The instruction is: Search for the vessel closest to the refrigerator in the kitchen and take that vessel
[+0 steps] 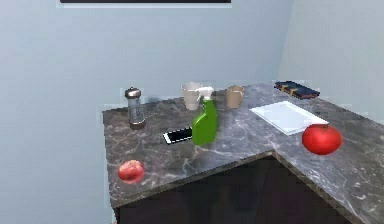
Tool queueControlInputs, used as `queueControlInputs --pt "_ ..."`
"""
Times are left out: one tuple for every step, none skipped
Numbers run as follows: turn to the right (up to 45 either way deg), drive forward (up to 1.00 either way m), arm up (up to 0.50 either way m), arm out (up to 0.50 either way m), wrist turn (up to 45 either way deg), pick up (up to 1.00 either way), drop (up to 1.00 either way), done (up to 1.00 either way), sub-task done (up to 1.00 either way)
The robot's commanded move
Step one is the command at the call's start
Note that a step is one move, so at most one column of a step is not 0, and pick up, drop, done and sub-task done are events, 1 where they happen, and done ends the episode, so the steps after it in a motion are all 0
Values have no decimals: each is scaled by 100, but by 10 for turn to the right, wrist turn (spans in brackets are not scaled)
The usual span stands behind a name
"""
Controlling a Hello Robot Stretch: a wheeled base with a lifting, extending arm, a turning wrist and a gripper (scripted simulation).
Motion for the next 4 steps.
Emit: queueControlInputs --pt "0 0 50 0 0 0 0 0 0" --pt "0 0 38 0 0 0 0 0 0" --pt "0 0 0 48 0 0 0 0 0" --pt "0 0 0 0 450 0 0 0 0"
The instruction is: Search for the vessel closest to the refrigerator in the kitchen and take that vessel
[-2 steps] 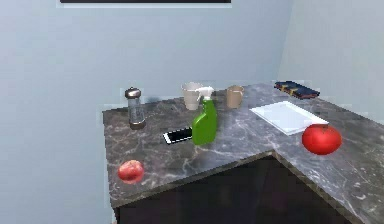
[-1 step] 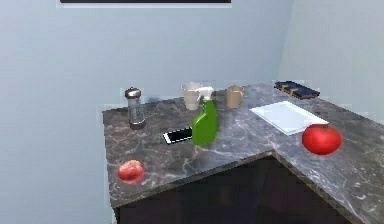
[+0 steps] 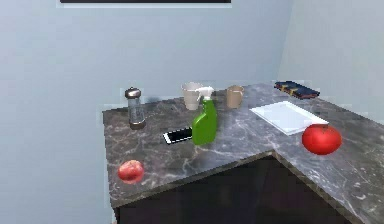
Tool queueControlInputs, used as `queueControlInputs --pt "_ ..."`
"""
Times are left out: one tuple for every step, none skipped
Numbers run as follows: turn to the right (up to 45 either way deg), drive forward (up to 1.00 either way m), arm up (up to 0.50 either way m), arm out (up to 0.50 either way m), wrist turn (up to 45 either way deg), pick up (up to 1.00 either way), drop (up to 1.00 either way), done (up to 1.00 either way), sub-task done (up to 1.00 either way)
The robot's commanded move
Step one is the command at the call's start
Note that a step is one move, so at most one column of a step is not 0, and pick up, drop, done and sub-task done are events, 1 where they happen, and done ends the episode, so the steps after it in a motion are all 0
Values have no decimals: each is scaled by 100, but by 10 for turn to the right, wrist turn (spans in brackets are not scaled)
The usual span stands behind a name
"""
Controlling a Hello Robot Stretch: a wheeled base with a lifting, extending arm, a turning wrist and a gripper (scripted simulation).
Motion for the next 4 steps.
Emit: queueControlInputs --pt "0 0 0 0 450 0 0 0 0" --pt "0 0 0 0 450 0 0 0 0" --pt "0 0 0 0 120 0 0 0 0" --pt "0 0 -12 0 0 0 0 0 0"
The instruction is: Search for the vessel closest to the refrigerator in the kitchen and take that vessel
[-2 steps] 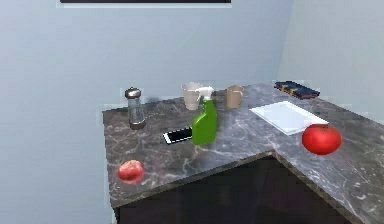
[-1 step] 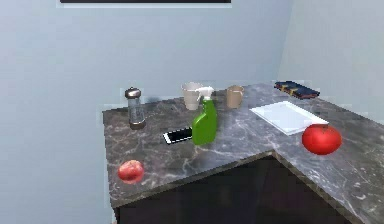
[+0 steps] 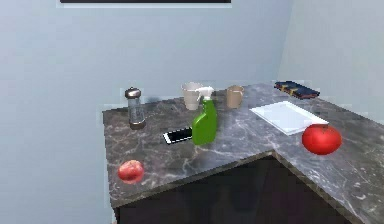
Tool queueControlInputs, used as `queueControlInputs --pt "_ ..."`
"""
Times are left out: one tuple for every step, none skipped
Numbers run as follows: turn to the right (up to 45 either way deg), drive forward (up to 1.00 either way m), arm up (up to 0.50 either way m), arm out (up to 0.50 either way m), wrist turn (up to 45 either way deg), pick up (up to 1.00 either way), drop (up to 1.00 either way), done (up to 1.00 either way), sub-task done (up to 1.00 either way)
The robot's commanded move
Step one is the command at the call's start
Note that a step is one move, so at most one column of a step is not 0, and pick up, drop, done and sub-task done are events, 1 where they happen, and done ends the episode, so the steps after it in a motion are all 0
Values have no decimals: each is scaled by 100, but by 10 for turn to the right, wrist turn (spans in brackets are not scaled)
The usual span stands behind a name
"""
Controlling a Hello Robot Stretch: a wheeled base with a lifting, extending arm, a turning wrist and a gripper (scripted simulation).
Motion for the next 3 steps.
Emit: queueControlInputs --pt "0 0 0 0 0 100 0 0 0" --pt "0 0 10 0 0 0 0 0 0" --pt "0 0 0 0 0 0 0 100 0"
